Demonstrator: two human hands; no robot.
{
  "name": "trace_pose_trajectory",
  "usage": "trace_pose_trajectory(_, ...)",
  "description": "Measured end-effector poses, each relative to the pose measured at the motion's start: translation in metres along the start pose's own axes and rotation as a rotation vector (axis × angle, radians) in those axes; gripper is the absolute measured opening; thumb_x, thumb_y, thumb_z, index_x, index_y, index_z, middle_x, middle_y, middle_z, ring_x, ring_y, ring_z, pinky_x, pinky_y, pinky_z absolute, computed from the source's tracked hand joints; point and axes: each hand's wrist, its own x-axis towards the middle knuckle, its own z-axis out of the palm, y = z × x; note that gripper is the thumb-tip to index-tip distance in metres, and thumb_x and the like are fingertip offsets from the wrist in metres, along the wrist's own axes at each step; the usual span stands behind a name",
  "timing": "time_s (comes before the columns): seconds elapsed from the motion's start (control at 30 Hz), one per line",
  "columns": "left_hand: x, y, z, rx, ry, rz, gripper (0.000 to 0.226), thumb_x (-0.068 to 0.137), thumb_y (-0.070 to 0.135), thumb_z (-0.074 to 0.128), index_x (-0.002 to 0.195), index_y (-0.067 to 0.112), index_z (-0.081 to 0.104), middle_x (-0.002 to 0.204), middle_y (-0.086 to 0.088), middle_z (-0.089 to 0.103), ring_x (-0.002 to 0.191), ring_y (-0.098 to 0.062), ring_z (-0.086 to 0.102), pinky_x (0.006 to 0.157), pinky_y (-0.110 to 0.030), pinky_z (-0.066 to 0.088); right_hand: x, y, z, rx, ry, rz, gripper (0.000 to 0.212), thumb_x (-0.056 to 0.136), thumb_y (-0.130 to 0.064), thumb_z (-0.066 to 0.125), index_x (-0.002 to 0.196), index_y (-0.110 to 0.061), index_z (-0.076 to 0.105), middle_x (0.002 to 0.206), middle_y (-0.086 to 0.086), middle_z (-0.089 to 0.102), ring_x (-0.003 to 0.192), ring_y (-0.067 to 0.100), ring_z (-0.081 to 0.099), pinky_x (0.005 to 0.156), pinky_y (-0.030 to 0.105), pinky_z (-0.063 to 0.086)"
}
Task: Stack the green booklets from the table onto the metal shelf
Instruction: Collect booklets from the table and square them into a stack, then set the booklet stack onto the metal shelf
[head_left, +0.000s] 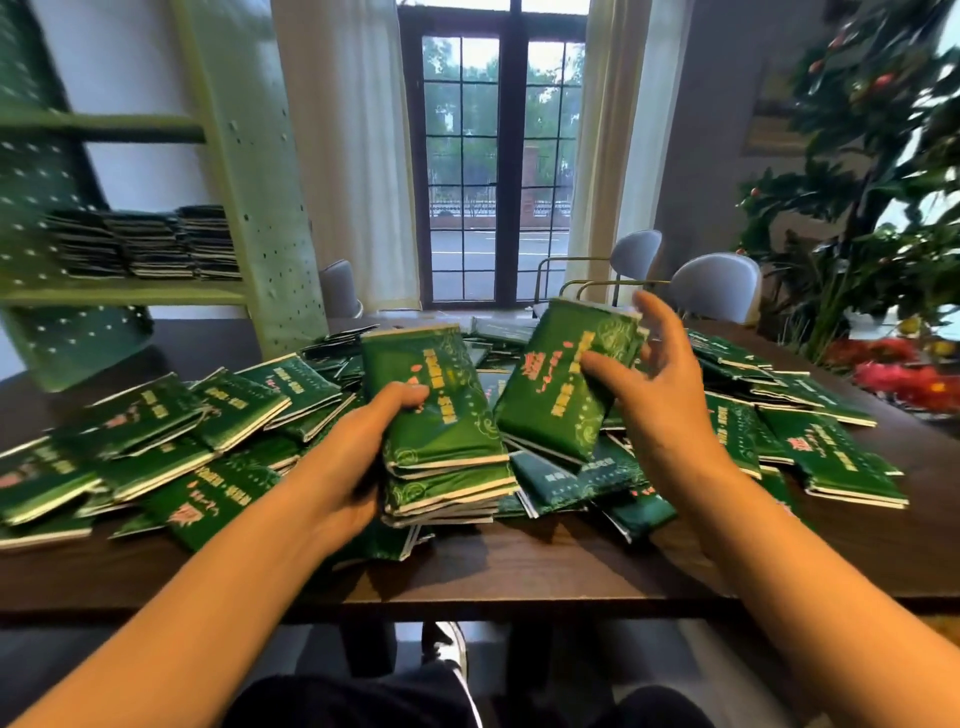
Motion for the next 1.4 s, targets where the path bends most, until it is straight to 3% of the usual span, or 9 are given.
trace_pose_trajectory(0.07,-0.003,-0.004,0.009,0.180,0.052,0.012,0.025,0.099,0.002,0.040,0.080,0.002,0.055,0.074,-0.024,0.071,0.042,-0.004,0.062,0.056,-0.022,0.050,0.000,-0.005,0.010,0.147,-0.029,0.105,0.052,0.085,0.002,0.062,0.132,-0.017,0.046,0.106,0.010,0.067,0.088,0.016,0.070,0.066,0.029,0.058)
trace_pose_trajectory(0.13,-0.014,-0.003,0.009,0.072,0.158,-0.004,0.016,0.095,0.003,0.047,0.083,0.004,0.057,0.042,-0.003,0.062,0.032,-0.006,0.056,0.033,-0.016,0.042,-0.003,-0.011,0.023,0.216,-0.061,0.181,0.039,0.088,0.002,0.057,0.121,-0.018,0.052,0.084,0.004,0.072,0.064,0.015,0.069,0.052,0.026,0.055)
trace_pose_trajectory(0.33,-0.038,-0.003,-0.026,0.118,0.039,0.089,0.014,0.095,0.006,0.049,0.091,0.000,0.061,0.035,-0.001,0.056,0.030,-0.003,0.053,0.032,-0.013,0.040,-0.006,-0.018,0.056,0.252,-0.213,0.331,0.014,0.091,-0.005,0.053,0.100,-0.014,0.061,0.066,0.002,0.069,0.052,0.014,0.065,0.045,0.026,0.052)
trace_pose_trajectory(0.5,-0.041,0.006,-0.052,0.078,0.143,0.014,0.040,0.084,0.024,0.064,0.121,0.010,0.058,0.094,-0.011,0.075,0.081,-0.023,0.073,0.067,-0.030,0.059,0.001,-0.025,0.074,0.347,-0.222,0.394,0.013,0.094,-0.005,0.048,0.095,-0.012,0.059,0.062,0.003,0.068,0.051,0.014,0.065,0.047,0.026,0.055)
trace_pose_trajectory(0.6,-0.051,0.011,-0.065,0.037,0.137,0.015,0.039,0.085,0.027,0.063,0.120,0.010,0.061,0.096,-0.012,0.075,0.076,-0.020,0.073,0.058,-0.027,0.059,-0.002,-0.026,0.092,0.366,-0.316,0.405,0.016,0.094,-0.004,0.047,0.088,-0.012,0.059,0.060,0.004,0.068,0.051,0.014,0.066,0.047,0.025,0.055)
trace_pose_trajectory(0.73,-0.064,0.021,-0.077,0.081,0.061,0.142,0.129,0.033,0.086,0.065,0.126,-0.002,0.056,0.042,-0.006,0.062,0.038,0.001,0.059,0.037,-0.010,0.043,-0.014,-0.021,0.128,0.285,-0.486,0.368,0.017,0.094,-0.003,0.046,0.098,-0.011,0.060,0.066,0.005,0.069,0.054,0.015,0.066,0.050,0.025,0.055)
trace_pose_trajectory(0.87,-0.051,0.029,-0.078,-0.100,0.103,0.079,0.037,0.071,0.039,0.063,0.097,0.013,0.066,0.070,-0.008,0.074,0.060,-0.015,0.072,0.043,-0.020,0.051,-0.024,-0.016,0.166,0.170,-0.557,0.209,0.028,0.095,-0.002,0.046,0.101,-0.026,0.059,0.087,0.002,0.071,0.070,0.015,0.067,0.066,0.029,0.058)
trace_pose_trajectory(1.1,-0.054,0.029,-0.110,-0.157,0.140,0.126,0.034,0.069,0.041,0.063,0.085,0.014,0.076,0.089,-0.010,0.076,0.079,-0.021,0.074,0.056,-0.028,0.059,-0.036,-0.014,0.210,0.116,-0.629,0.104,0.031,0.097,-0.006,0.044,0.102,-0.036,0.052,0.094,-0.009,0.066,0.078,0.007,0.065,0.069,0.020,0.056)
trace_pose_trajectory(1.4,-0.053,0.044,-0.138,-0.082,0.396,0.257,0.028,0.101,0.015,0.033,0.093,0.004,0.058,0.062,-0.006,0.070,0.030,0.002,0.052,0.032,-0.011,0.037,-0.059,-0.008,0.263,-0.049,-0.794,-0.034,0.032,0.099,-0.016,0.044,0.129,-0.026,0.045,0.116,0.002,0.063,0.103,0.016,0.062,0.088,0.033,0.054)
